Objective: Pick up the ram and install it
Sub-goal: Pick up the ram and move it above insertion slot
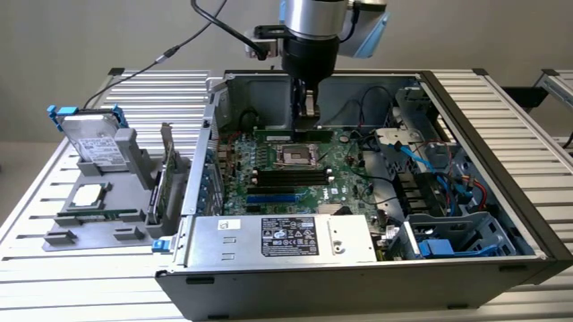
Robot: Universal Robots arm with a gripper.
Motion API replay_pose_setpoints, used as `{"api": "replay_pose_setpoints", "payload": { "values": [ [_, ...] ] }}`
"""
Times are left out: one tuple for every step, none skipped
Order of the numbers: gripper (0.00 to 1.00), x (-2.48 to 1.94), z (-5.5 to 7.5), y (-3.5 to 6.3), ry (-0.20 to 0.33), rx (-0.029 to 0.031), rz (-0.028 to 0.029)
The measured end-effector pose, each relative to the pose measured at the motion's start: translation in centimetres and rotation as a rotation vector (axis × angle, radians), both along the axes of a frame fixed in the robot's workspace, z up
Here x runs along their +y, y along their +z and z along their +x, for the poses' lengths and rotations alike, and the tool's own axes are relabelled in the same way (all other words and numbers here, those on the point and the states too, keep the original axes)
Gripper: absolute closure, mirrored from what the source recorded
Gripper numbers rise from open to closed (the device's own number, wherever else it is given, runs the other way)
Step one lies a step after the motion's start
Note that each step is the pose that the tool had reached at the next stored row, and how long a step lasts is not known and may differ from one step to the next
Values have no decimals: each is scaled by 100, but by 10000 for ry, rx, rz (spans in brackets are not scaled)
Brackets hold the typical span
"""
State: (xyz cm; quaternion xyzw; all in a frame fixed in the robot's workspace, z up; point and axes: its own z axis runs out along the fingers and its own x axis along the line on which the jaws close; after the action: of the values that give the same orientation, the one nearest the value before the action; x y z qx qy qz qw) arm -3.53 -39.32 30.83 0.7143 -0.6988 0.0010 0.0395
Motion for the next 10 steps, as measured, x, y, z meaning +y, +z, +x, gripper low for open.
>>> {"api": "replay_pose_setpoints", "payload": {
  "values": [
    [86,3,1,-10,0,-18,-6],
    [86,6,3,-20,0,-38,-15],
    [86,9,5,-31,0,-58,-20],
    [86,10,5,-42,0,-80,-25],
    [86,11,6,-53,0,-101,-30],
    [86,12,6,-63,0,-124,-38],
    [86,13,7,-73,0,-150,-46],
    [86,13,7,-85,0,-178,-54],
    [86,13,7,-95,0,-206,-61],
    [86,13,7,-106,0,-232,-67]
  ]
}}
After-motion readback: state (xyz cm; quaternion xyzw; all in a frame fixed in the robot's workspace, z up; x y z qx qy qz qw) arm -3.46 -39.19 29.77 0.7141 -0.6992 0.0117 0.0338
